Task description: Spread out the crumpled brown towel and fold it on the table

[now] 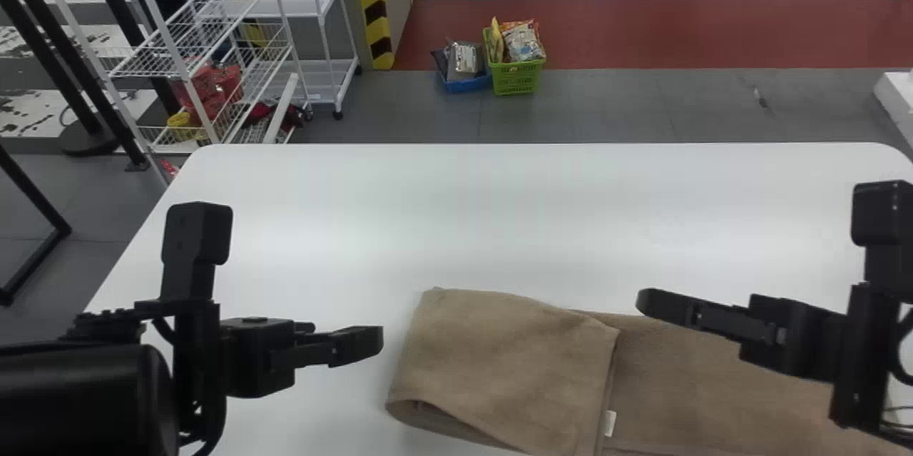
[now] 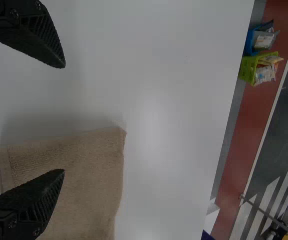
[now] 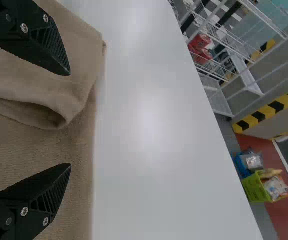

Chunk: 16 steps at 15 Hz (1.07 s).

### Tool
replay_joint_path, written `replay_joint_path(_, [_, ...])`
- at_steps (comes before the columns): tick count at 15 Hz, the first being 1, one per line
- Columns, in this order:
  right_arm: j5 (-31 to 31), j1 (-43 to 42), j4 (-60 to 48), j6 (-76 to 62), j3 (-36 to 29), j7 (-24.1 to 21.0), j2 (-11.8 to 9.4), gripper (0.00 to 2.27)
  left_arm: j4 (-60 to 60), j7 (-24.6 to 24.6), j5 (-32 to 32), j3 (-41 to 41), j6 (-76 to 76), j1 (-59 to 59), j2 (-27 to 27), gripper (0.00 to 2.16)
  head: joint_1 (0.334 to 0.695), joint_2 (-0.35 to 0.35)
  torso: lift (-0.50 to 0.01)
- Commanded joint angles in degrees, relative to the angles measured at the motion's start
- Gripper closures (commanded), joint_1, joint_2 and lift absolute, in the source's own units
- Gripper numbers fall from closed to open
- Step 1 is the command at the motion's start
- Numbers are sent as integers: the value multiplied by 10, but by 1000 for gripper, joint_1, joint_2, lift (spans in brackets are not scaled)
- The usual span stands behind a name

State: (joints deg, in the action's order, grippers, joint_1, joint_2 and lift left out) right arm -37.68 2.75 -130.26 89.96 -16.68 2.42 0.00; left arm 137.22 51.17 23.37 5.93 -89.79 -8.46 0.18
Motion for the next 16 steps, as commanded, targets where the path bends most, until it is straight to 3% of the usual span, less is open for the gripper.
replay_joint_path(1, [-55, -8, 12, 1, -5, -34, 1, 188, 1, 0, 3, -3, -2, 0, -3, 70, 695, 67, -127])
replay_joint_path(3, [-112, -8, 28, 1, -15, -80, 1, 181, 1, -5, 4, -3, -2, 0, -3, 70, 695, 69, -127])
replay_joint_path(5, [-224, -27, 82, 1, -53, -157, 1, 174, -5, -7, 4, -3, -2, -1, -3, 70, 695, 74, -127])
replay_joint_path(7, [-299, -37, 137, 1, -93, -167, 1, 171, -5, -12, 4, -7, -2, -3, -3, 70, 695, 73, -127])
replay_joint_path(9, [-332, -17, 147, 1, -106, -178, 1, 171, -7, -24, 4, -14, -2, -7, -3, 70, 695, 75, -127])
replay_joint_path(11, [-404, 4, 155, 1, -107, -204, 1, 171, -12, -34, 5, -21, -2, -4, -3, 70, 695, 72, -127])
replay_joint_path(13, [-458, 16, 156, 1, -101, -251, 1, 167, -14, -39, 14, -35, -2, -2, -3, 70, 695, 87, -127])
replay_joint_path(16, [-482, 7, 171, 1, -97, -309, 1, 167, -14, -39, 27, -40, -2, -4, -3, 70, 695, 95, -127])
